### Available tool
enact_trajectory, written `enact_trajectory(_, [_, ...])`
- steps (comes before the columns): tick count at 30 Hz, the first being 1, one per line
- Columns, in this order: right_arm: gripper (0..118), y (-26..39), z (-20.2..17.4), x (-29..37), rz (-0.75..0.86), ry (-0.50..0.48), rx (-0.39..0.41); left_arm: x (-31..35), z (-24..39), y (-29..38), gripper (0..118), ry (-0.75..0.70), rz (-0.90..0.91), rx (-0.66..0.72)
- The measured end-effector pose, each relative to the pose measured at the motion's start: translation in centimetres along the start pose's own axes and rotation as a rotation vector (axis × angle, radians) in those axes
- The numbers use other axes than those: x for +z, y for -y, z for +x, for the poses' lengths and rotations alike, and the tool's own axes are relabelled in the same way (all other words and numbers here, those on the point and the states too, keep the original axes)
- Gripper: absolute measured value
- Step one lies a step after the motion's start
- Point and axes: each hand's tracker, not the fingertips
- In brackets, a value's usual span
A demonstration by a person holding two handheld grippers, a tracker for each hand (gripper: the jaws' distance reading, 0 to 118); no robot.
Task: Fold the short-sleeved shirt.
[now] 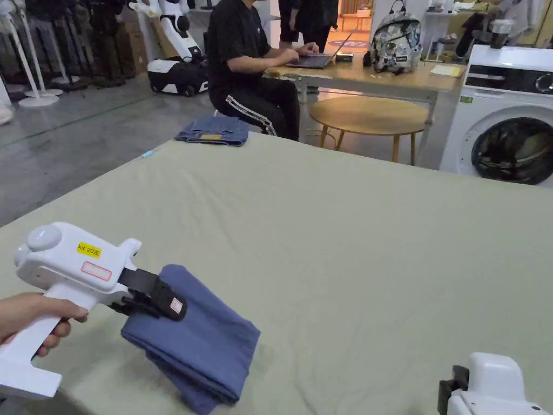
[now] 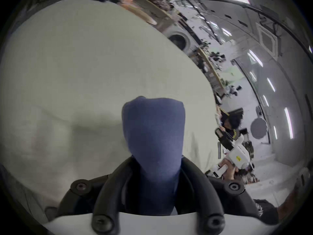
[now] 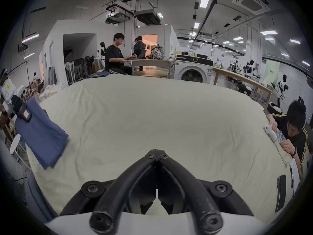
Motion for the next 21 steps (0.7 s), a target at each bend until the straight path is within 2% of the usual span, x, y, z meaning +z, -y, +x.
enact_trajectory(9, [0, -0.2, -0.6, -1.0, -0.023, 0.004, 0.022, 7.4, -6.2, -2.2, 19, -0.134, 0.036, 0.12])
enact_trajectory(18, [0, -0.1, -1.2, -1.7, -0.051, 0.011, 0.015, 7.7, -8.2, -4.9, 19, -0.386, 0.002, 0.136])
enact_trajectory(20, [0, -0.1, -1.3, -1.8, -0.055, 0.008, 0.014, 7.2, -8.4, -5.1, 24, -0.46, -0.007, 0.112])
enact_trajectory(21, [0, -0.1, -1.4, -1.8, -0.056, 0.007, 0.015, 6.9, -8.2, -5.3, 32, -0.512, -0.016, 0.071])
